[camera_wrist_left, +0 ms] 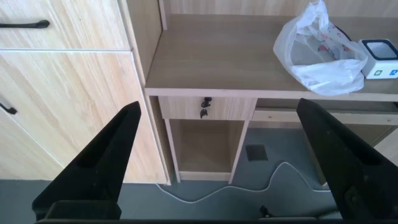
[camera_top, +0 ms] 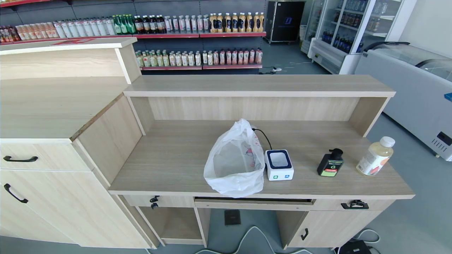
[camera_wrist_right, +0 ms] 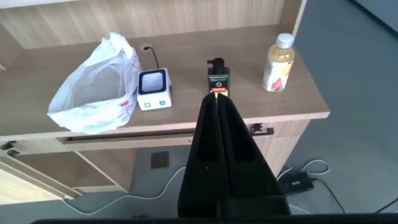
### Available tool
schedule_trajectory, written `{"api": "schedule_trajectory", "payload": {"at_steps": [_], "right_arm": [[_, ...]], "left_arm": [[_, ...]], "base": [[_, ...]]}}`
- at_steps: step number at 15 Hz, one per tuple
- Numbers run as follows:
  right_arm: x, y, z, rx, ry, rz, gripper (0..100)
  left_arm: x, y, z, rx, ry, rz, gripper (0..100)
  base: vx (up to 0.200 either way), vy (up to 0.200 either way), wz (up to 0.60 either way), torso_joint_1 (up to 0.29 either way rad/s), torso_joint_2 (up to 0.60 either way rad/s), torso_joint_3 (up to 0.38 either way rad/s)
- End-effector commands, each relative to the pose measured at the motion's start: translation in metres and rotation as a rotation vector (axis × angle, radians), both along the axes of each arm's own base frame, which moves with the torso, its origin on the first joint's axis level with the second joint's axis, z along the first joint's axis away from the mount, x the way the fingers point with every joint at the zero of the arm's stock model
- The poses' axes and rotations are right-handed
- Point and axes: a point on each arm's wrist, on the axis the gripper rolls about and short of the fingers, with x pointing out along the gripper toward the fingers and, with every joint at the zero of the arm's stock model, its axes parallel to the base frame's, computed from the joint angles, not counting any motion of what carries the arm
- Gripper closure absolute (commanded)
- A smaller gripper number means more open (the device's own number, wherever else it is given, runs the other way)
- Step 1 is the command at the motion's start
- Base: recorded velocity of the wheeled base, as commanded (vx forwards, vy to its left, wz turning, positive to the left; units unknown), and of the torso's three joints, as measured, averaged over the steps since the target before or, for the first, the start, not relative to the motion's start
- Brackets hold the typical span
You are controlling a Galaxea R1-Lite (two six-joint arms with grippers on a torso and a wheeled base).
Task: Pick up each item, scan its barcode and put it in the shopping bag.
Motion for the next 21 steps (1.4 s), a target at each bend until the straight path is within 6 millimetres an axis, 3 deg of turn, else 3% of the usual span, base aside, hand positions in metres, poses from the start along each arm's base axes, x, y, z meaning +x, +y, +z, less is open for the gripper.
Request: {"api": "schedule_trajectory", "payload": {"at_steps": [1, 2, 3, 5, 7, 8, 11, 17, 19, 21], "right_arm": [[0.149, -0.025, 0.042, -0.021, 0.153, -0.15, 100], [0.169, -0.033, 0.028, -0.046, 0.176, -0.171, 0], [0.176, -0.037, 0.022, -0.061, 0.189, -0.179, 0], [0.216, -0.063, -0.026, -0.078, 0.309, -0.198, 0], [0.232, -0.075, -0.046, -0.141, 0.358, -0.143, 0], [0.248, -0.092, -0.068, -0.22, 0.405, -0.098, 0], [0.284, -0.119, -0.101, -0.391, 0.424, 0.066, 0], [0.348, -0.145, -0.134, -0.544, 0.344, 0.259, 0], [0.359, -0.145, -0.14, -0.602, 0.311, 0.332, 0], [0.374, -0.136, -0.16, -0.649, 0.269, 0.461, 0]], "left_arm": [[0.0, 0.0, 0.0, 0.0, 0.0, 0.0, 0], [0.0, 0.0, 0.0, 0.0, 0.001, 0.0, 0], [0.0, 0.0, 0.0, 0.0, 0.001, 0.0, 0], [0.0, 0.0, 0.0, 0.0, 0.001, 0.0, 0], [0.0, 0.0, 0.0, 0.0, 0.0, 0.0, 0], [0.0, 0.0, 0.0, 0.0, 0.001, 0.0, 0], [0.0, 0.0, 0.0, 0.0, 0.001, 0.0, 0], [0.0, 0.0, 0.0, 0.0, 0.001, 0.0, 0], [0.0, 0.0, 0.0, 0.0, 0.001, 0.0, 0], [0.0, 0.0, 0.0, 0.0, 0.001, 0.0, 0]], "base": [[0.0, 0.0, 0.0, 0.0, 0.0, 0.0], [0.0, 0.0, 0.0, 0.0, 0.0, 0.0], [0.0, 0.0, 0.0, 0.0, 0.0, 0.0], [0.0, 0.0, 0.0, 0.0, 0.0, 0.0], [0.0, 0.0, 0.0, 0.0, 0.0, 0.0], [0.0, 0.0, 0.0, 0.0, 0.0, 0.0], [0.0, 0.0, 0.0, 0.0, 0.0, 0.0], [0.0, 0.0, 0.0, 0.0, 0.0, 0.0], [0.0, 0.0, 0.0, 0.0, 0.0, 0.0], [0.0, 0.0, 0.0, 0.0, 0.0, 0.0]]}}
